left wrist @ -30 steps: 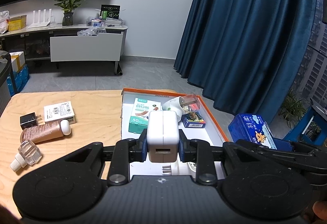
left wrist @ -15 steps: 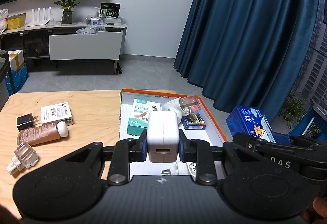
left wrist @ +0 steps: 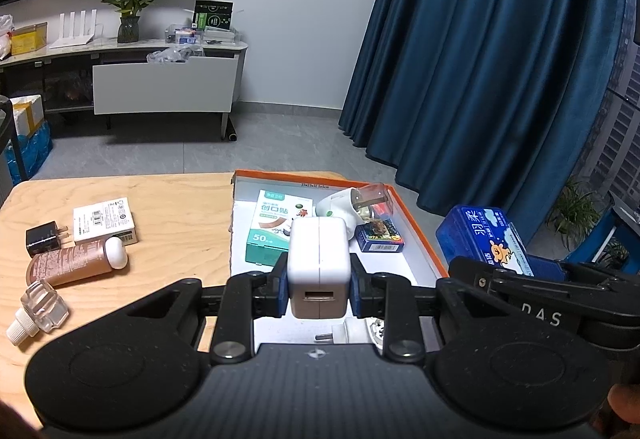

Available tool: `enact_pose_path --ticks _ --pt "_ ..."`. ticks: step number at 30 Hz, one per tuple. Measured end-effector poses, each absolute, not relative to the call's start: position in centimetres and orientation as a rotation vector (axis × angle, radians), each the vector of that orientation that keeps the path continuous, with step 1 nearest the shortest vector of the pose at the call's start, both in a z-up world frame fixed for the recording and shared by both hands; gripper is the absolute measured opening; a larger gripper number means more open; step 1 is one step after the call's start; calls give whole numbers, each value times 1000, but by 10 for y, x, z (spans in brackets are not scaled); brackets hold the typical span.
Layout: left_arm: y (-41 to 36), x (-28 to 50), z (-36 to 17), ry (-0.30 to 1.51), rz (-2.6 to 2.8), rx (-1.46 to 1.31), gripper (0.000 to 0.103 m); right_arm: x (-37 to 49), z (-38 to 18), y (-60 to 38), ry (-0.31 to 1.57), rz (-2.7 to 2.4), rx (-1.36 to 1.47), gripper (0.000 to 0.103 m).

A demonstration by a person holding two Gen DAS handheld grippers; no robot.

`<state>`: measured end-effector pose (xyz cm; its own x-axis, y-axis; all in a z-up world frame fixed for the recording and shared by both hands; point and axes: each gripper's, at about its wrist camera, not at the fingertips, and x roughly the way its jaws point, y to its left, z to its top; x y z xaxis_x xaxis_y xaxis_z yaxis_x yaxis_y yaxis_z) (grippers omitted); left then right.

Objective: Organize rigid objects
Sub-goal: 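Hold the charger above the tray with the left tool while the right tool holds the blue box beside it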

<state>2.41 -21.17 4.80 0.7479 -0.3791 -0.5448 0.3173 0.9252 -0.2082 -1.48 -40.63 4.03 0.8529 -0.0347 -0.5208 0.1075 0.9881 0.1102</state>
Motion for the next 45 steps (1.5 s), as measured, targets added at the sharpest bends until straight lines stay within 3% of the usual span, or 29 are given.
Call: enact_pose_path --ticks 45 --pt "-227 52 39 645 -411 -83 29 9 23 -408 572 -71 125 74"
